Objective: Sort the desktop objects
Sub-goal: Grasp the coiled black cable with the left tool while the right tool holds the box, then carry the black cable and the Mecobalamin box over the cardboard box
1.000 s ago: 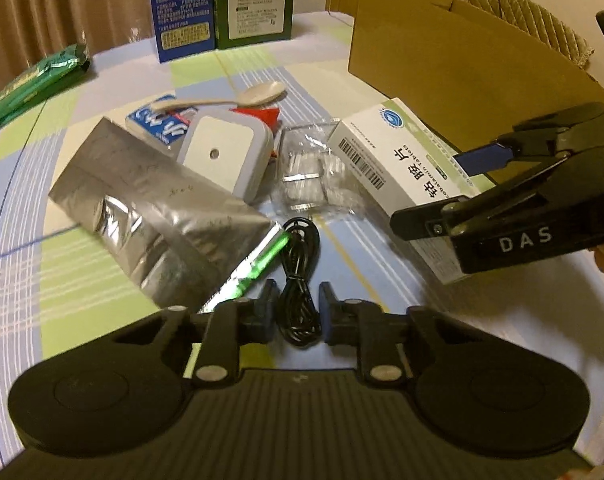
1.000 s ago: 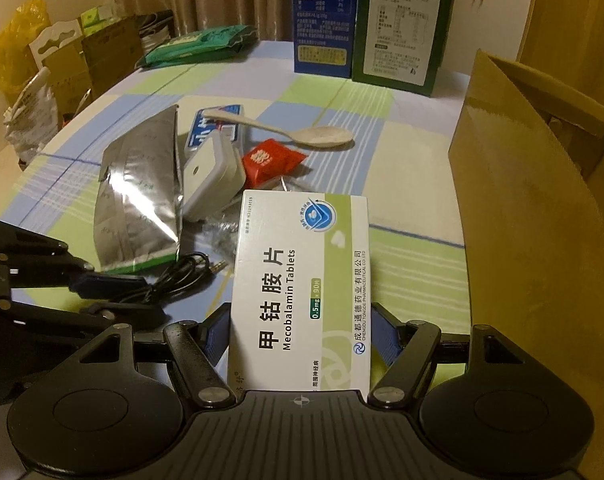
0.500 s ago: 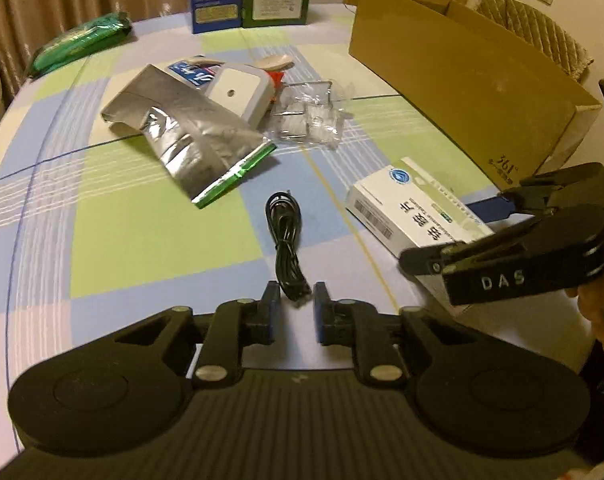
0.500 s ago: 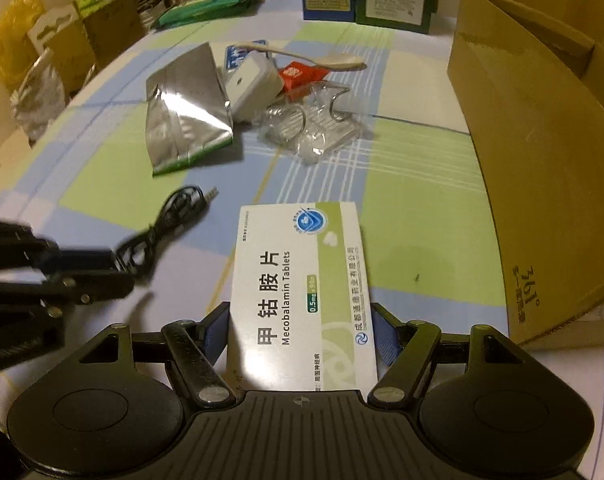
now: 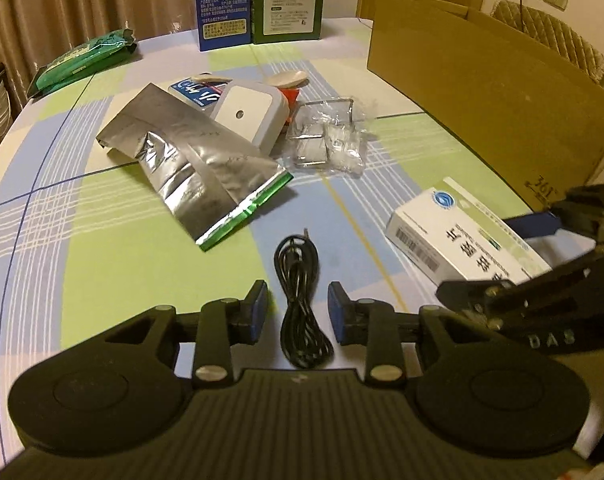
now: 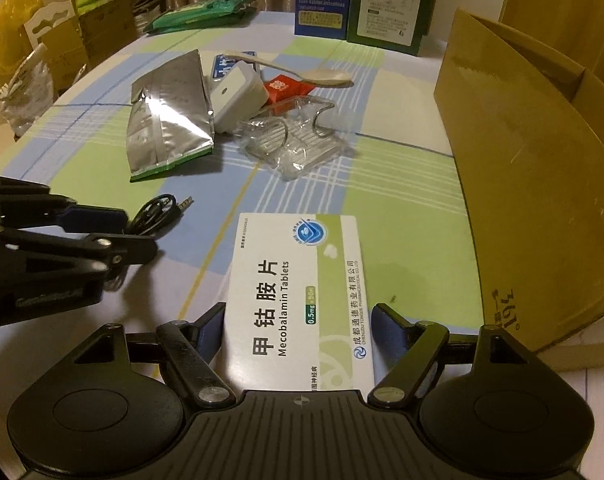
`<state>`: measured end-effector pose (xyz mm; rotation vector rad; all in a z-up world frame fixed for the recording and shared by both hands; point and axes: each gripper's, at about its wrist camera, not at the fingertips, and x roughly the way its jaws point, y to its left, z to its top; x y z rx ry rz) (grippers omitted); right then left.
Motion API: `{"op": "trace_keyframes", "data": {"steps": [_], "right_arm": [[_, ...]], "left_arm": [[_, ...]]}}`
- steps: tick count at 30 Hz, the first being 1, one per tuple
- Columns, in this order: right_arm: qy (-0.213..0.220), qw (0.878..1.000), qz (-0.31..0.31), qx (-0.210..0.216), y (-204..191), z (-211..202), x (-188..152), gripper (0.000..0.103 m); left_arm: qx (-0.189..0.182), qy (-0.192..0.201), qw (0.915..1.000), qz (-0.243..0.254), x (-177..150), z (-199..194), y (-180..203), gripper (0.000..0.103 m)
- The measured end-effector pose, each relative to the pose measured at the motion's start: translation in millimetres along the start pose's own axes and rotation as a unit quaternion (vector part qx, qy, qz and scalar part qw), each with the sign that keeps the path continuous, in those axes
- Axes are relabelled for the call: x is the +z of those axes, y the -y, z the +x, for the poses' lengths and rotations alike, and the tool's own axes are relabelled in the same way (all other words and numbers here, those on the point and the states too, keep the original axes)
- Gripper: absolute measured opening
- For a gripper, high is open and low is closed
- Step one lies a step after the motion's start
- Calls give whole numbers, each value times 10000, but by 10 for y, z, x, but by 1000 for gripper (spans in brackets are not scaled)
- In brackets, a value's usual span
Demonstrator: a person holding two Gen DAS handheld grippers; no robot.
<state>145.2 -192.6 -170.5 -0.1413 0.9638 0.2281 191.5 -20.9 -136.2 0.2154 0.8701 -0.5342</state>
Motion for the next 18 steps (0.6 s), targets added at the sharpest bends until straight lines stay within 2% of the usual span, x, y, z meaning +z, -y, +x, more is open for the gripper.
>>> {"op": "trace_keyframes", "data": {"steps": [3,6,11,18], "right_arm": [[13,10000,-8,-2,2,0,1,75],[27,10000,39,30,10,4,-1,75],[67,10000,-25,14,-11,-6,-5,76],[37,10000,28,82,0,16,-10,76]], "left_arm": [[92,-33,9998,154,5,20,51,24],[50,-69,9999,140,10,15,76,12],[-21,-96,9999,-64,-7,-16,45,11],[-57,-96,9999,-107,-12,-38,36,11]]}}
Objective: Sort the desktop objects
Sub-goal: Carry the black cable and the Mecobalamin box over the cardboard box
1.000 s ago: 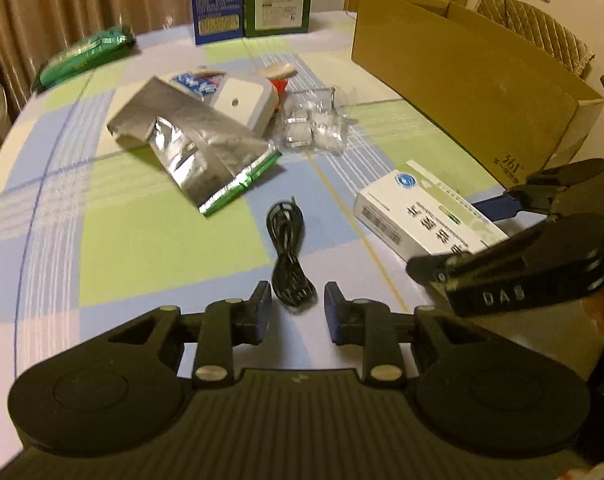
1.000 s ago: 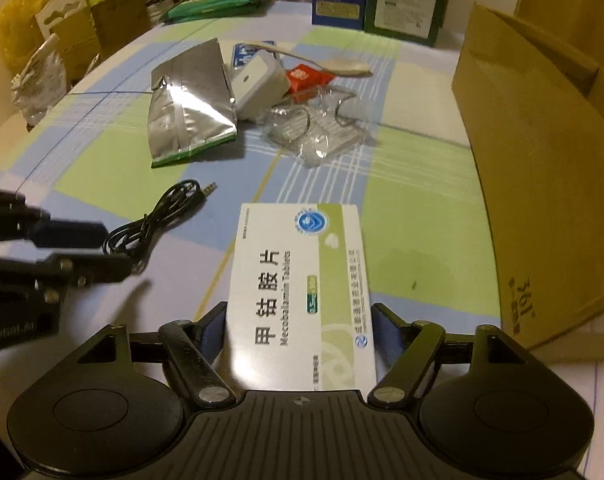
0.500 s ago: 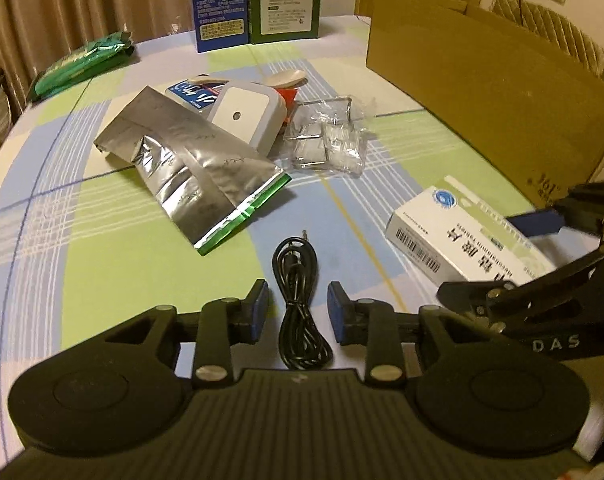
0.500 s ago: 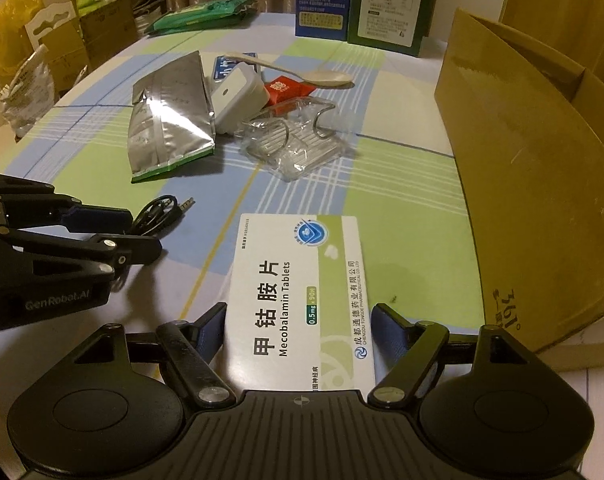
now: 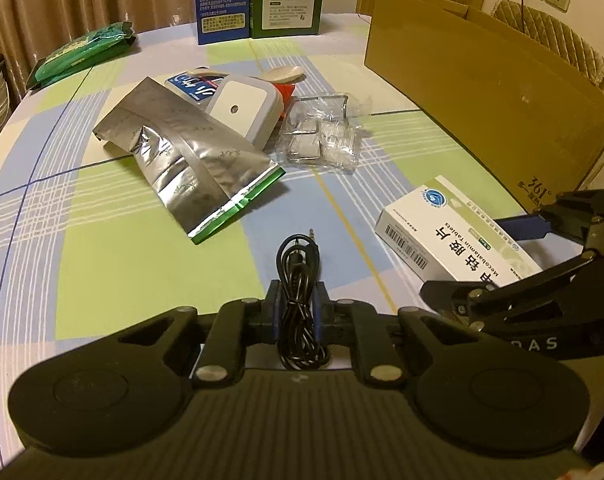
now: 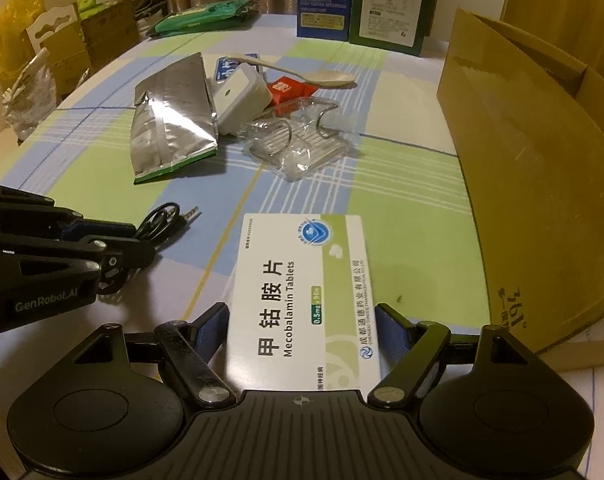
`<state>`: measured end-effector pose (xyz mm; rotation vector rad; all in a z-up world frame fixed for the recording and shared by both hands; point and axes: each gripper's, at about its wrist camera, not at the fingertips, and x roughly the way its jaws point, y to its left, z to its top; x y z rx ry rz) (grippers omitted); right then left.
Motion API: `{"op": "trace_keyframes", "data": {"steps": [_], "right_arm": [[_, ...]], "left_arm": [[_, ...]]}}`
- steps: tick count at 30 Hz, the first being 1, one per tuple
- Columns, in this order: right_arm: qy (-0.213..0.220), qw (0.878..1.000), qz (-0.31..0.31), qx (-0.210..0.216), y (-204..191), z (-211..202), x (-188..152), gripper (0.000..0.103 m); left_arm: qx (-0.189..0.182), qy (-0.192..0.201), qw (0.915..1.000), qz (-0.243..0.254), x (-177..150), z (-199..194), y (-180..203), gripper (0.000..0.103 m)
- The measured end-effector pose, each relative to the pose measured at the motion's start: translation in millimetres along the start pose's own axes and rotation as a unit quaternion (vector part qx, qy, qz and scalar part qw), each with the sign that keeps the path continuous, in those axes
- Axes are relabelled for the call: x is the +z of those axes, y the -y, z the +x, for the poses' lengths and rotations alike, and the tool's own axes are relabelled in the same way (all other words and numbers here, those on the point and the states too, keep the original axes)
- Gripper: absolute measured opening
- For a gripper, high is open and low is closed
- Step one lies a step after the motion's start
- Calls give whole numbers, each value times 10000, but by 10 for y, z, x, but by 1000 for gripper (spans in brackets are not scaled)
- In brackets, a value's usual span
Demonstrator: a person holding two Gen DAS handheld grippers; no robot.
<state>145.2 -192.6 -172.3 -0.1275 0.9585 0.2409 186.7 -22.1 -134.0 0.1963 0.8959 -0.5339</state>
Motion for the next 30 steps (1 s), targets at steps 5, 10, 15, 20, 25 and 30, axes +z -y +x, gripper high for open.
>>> {"op": "trace_keyframes", "data": {"steps": [5,10,15,20,25,30], "right_arm": [[20,10000,56,15,6,2,9,68],[64,10000,25,28,-13,-17,9,68],[288,9995,90,-64,12,-79,47,68],[269,9996,121,-47,22,-72,51,68],[335,9992,220,-48,56,-110,52,68],[373,9988,311,-30,42,-221,60,68]], "left_arm": [[-2,16,10000,-33,-1,-18,-6,11],[-27,48,10000,-38,7,-35,3,11],[-21,61,10000,-37,20,-49,19,11],[-26,74,9999,-66,37,-63,30,11],[-74,85,9998,-135,22,-100,21,11],[5,135,9998,-139,23,-233,42,11]]}}
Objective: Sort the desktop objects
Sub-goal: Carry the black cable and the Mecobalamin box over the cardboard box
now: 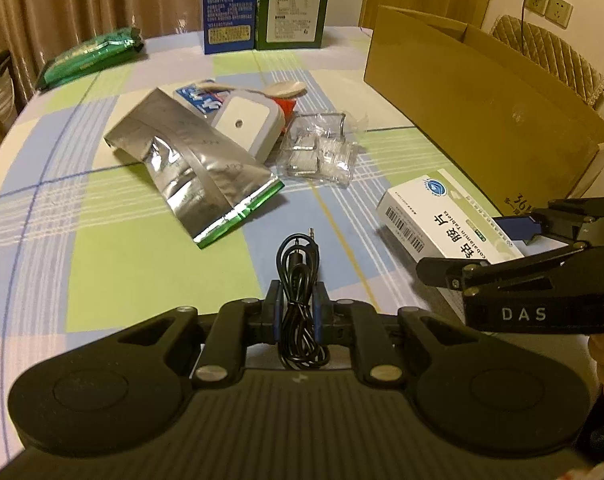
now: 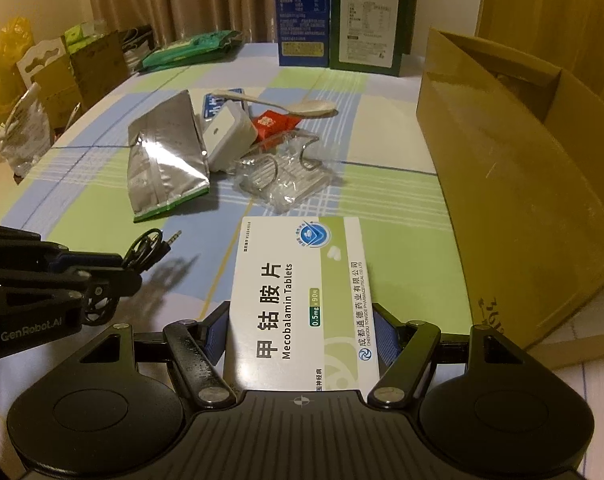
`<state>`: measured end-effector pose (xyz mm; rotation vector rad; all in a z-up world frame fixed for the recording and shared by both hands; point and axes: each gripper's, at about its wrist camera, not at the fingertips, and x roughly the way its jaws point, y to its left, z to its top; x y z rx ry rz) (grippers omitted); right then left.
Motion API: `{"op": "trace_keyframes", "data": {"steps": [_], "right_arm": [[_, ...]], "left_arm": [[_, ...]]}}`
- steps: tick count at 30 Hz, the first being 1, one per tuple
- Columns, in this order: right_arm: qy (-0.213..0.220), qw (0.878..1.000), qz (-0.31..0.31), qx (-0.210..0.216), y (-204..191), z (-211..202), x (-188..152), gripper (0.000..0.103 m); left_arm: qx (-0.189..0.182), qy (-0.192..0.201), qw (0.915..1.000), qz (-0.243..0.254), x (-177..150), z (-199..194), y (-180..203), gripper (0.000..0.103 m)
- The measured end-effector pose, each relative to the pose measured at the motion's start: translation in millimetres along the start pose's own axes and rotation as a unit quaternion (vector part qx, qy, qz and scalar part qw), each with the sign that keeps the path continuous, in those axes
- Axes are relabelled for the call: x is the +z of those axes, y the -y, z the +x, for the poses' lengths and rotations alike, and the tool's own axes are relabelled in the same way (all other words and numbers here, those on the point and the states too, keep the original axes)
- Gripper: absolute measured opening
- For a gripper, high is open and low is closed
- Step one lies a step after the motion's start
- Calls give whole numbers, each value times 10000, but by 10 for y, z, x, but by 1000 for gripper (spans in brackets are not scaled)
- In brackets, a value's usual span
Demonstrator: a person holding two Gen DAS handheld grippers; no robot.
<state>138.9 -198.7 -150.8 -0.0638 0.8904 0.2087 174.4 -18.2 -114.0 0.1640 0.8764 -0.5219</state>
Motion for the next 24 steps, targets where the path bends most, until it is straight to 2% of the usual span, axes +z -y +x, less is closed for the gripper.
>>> {"op": "trace_keyframes", "data": {"steps": [9,24], "right_arm": [[211,9998,72,11,-47,-458,-32,68],[845,9956,176,-358,169,-1256,126,68]], "left_arm": [[136,91,9996,-229,-56,-330,146,11],[90,417,9981,-436,120,-849,610,11]]}}
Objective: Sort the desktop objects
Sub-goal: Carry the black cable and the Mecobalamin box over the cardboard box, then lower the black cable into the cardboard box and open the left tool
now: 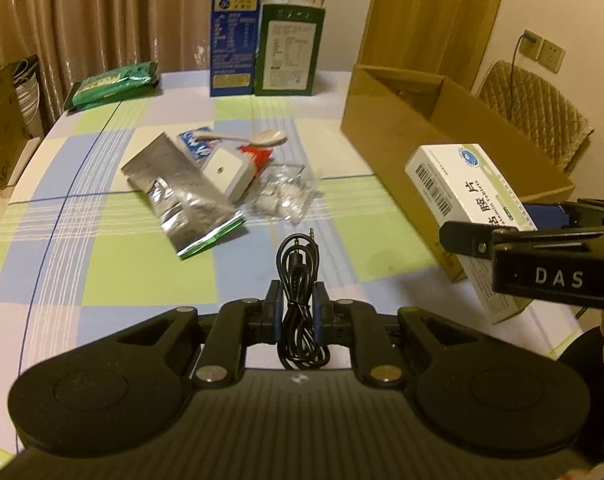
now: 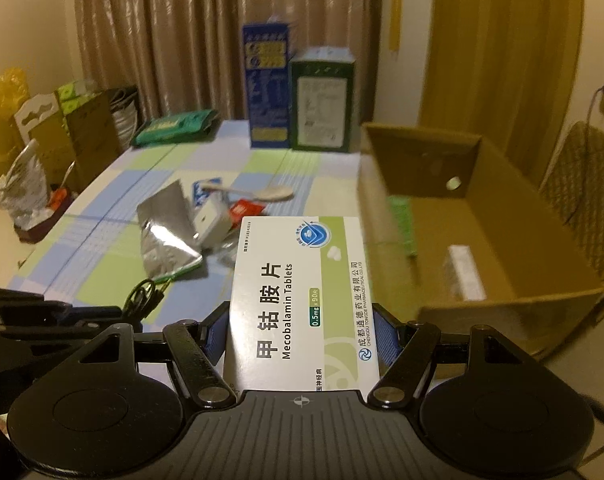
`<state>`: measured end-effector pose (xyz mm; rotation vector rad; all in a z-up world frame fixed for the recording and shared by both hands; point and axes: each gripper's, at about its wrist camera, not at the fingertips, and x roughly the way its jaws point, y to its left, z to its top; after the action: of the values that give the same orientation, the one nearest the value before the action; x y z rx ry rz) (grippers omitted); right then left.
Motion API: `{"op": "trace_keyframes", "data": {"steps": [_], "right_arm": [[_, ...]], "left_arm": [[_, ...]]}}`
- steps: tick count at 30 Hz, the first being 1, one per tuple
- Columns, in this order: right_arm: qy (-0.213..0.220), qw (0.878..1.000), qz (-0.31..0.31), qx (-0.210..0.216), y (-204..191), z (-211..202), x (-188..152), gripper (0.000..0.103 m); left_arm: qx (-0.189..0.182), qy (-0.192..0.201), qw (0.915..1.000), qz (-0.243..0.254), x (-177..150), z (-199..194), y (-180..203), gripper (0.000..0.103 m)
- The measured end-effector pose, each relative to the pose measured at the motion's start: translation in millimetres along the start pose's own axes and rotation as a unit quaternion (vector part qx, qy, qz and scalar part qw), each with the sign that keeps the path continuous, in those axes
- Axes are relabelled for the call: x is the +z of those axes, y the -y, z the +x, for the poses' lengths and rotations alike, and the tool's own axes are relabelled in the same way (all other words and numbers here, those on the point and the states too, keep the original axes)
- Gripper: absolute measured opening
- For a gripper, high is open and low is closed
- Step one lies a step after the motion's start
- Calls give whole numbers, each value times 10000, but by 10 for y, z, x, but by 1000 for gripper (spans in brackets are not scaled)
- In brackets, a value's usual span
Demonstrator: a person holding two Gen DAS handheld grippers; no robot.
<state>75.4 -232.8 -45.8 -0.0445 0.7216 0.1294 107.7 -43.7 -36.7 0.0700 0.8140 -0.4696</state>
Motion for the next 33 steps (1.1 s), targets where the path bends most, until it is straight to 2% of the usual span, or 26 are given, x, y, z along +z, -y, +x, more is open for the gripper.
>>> {"op": "trace_keyframes", "data": {"steps": [9,18,26,33], "right_arm": [[364,9980,230,-469,499,-393,157,68],[374,9949,429,-836,1179,-463,280,68],[255,9941,620,-850,1706,-360,396,68],[109,9950,605,-792,1900,-175,464,68]], "left_arm": [[-275,242,9991,199,251,-112,446,11],[-626,345,9964,465,545,-17,1008,11],[-931,344,9937,526,812,229,1440,11],[-1060,283,9929,457,956,461,1643,11]]}}
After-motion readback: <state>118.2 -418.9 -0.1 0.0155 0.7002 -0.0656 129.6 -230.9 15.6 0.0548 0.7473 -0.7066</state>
